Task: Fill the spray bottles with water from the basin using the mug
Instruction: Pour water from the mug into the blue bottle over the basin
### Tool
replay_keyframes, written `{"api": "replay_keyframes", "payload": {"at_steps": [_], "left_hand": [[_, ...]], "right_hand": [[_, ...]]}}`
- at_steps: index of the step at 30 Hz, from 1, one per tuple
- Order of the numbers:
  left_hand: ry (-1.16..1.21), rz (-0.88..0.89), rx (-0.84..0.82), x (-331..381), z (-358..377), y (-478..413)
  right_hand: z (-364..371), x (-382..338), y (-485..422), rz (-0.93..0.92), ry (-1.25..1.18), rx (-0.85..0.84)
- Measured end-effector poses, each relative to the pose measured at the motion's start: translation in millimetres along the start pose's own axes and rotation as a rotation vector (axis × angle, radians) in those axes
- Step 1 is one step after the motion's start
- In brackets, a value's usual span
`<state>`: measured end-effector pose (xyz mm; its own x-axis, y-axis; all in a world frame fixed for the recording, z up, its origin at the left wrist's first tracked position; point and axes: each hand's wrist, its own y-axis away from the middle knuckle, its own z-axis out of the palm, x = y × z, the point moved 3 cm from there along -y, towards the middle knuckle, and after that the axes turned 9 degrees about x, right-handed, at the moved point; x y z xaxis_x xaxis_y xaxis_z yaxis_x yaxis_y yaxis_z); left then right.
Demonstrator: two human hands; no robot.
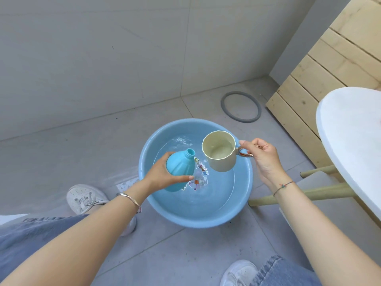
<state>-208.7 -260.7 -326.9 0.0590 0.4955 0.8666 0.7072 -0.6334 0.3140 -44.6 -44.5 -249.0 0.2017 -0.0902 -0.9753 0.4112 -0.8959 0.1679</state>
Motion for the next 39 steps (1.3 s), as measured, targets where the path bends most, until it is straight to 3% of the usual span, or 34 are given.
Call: {"api": "replay_keyframes", "payload": {"at_steps": [22,39], "left_hand": [[-0.117,0.084,0.024,6,19,3],[-0.153,0.032,0.025,-1,24,3]], "right_hand": [[-7,-39,22,-0.249,0.223,0.046],[-5,-62,26,-0.438,0.393,0.061]]}}
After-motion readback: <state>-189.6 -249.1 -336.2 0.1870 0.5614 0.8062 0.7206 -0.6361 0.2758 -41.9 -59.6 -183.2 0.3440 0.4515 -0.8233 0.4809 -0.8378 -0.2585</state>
